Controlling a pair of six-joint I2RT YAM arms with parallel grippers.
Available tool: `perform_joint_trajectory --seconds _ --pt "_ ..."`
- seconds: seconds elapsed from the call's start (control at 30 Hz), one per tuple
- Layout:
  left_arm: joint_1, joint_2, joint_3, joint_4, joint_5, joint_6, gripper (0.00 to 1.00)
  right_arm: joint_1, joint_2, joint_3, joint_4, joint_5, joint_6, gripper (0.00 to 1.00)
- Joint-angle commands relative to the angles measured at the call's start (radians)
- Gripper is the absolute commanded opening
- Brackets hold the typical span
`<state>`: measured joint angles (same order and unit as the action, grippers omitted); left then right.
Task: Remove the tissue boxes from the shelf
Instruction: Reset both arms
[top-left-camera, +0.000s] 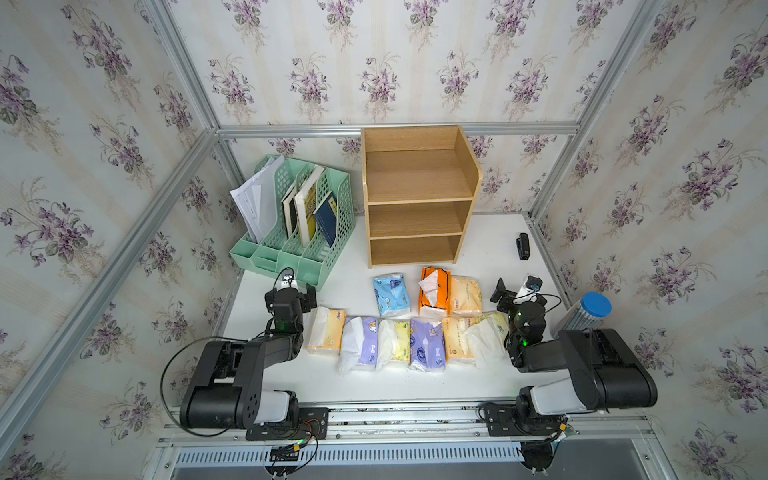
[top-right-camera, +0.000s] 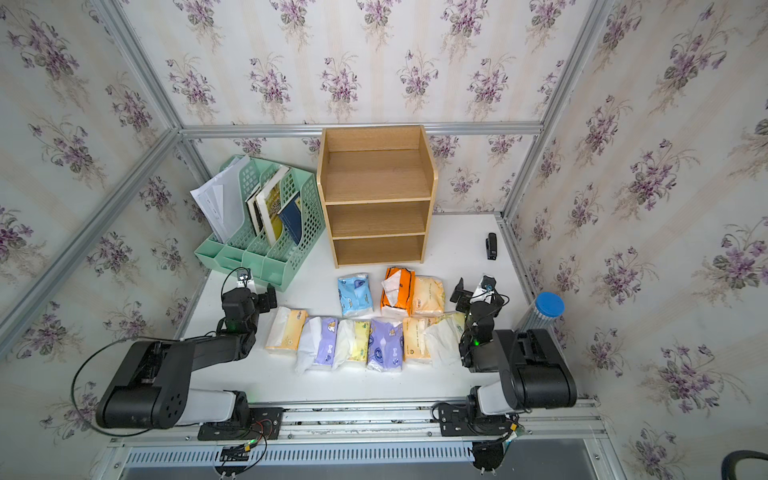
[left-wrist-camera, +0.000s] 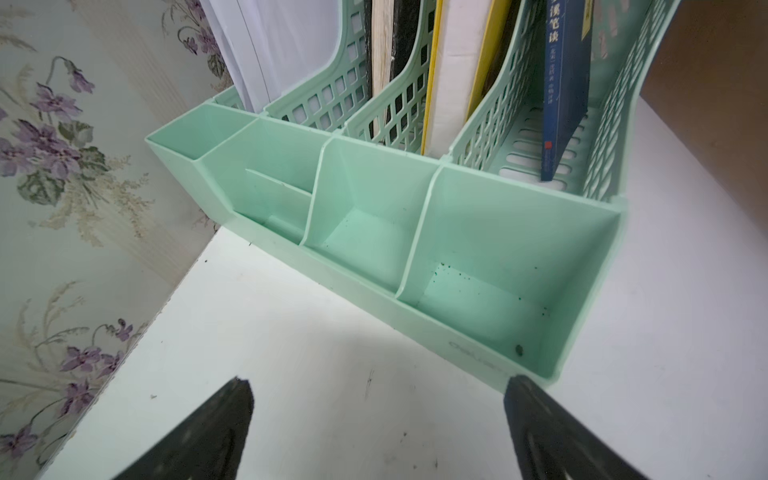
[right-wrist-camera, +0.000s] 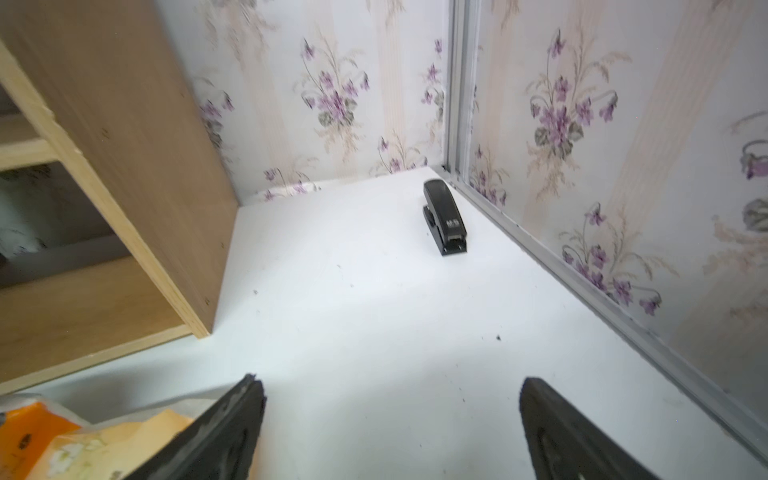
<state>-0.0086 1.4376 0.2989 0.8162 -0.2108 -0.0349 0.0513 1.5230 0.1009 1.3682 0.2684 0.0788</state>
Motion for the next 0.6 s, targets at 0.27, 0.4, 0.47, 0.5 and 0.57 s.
perform_joint_trajectory --seconds 0.27,0.4,0.47,0.5,0.57 --pt "-0.009 0.051 0.134 -0.101 0.116 0.041 0.99 0.001 -0.002 0.08 -0.034 -0.033 -0.009 1.0" --pt "-0.02 0.054 0.138 -0.106 0.098 0.05 0.99 0.001 0.003 0.083 -0.03 -0.034 -0.012 1.0" --pt "-0.021 0.054 0.138 -0.105 0.097 0.05 0.99 0.002 0.015 0.08 -0.003 -0.037 -0.017 1.0" --pt "-0.02 0.054 0.138 -0.108 0.097 0.05 0.99 0.002 0.01 0.084 -0.019 -0.038 -0.017 1.0" --pt "-0.021 0.054 0.138 -0.106 0.099 0.05 0.99 0.002 0.011 0.089 -0.027 -0.047 -0.018 1.0"
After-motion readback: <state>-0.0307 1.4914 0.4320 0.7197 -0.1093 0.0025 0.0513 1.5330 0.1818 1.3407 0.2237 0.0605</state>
